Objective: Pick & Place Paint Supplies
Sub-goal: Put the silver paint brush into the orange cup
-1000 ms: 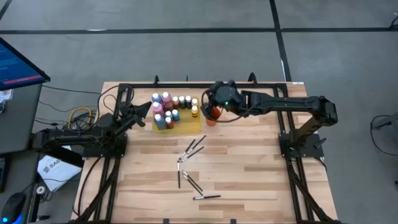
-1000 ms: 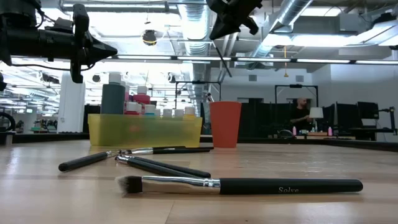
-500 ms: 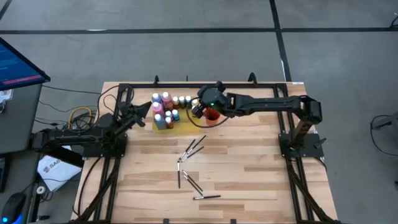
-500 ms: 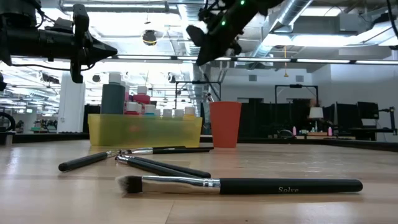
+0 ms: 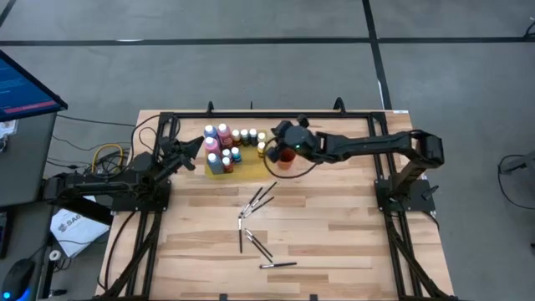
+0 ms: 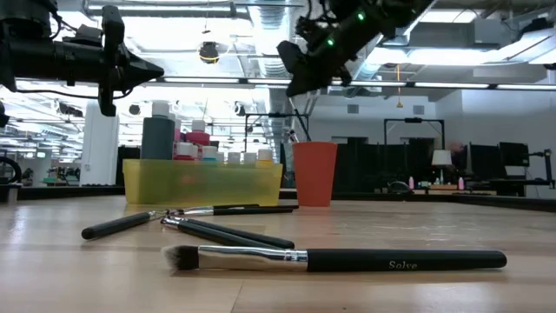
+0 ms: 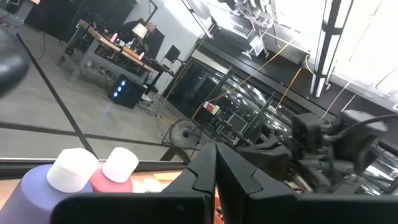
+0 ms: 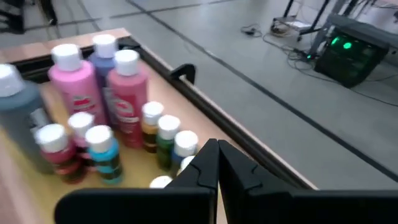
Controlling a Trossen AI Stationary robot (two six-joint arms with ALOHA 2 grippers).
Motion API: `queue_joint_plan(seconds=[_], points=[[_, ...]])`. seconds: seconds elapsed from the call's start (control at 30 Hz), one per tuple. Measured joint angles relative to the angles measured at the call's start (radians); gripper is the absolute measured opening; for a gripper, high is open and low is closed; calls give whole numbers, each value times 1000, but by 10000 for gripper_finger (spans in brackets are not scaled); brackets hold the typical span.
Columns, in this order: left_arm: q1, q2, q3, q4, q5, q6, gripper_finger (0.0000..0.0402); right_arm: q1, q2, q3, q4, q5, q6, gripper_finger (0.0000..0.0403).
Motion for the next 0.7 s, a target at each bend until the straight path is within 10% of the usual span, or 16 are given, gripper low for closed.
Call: queue_joint_plan(seconds=[0.33, 0.7], points=[[0, 0, 0, 0, 0, 0, 1, -2, -42, -259, 395, -53, -32, 0], [0, 0, 0, 0, 0, 0, 1, -2, -52, -278, 381, -53, -72, 28]])
